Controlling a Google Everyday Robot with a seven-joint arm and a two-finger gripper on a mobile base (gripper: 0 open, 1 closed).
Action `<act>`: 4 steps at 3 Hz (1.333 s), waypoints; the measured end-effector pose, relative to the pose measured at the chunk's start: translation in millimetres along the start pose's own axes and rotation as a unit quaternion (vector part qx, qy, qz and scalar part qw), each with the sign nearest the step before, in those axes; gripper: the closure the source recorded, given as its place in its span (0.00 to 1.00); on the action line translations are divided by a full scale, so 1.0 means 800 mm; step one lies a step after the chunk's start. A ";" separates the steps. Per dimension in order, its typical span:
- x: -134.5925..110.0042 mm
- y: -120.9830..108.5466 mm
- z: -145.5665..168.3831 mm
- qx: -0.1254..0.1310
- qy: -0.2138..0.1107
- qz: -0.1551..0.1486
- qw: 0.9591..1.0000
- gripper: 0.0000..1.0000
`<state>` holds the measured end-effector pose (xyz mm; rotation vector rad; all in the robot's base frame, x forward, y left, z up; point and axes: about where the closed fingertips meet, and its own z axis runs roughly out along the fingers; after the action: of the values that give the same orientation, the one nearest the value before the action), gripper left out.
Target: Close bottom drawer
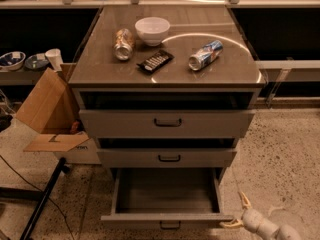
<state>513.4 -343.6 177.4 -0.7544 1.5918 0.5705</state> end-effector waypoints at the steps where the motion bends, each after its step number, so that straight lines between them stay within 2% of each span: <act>1: -0.002 -0.003 0.005 0.001 -0.001 0.002 1.000 0.00; 4: -0.018 -0.023 0.055 0.022 0.004 0.006 1.000 0.00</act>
Offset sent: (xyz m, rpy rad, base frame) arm 0.0496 0.0225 0.0096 0.0091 0.0228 -0.0684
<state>557.3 -321.9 185.9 -0.7142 1.6123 0.5401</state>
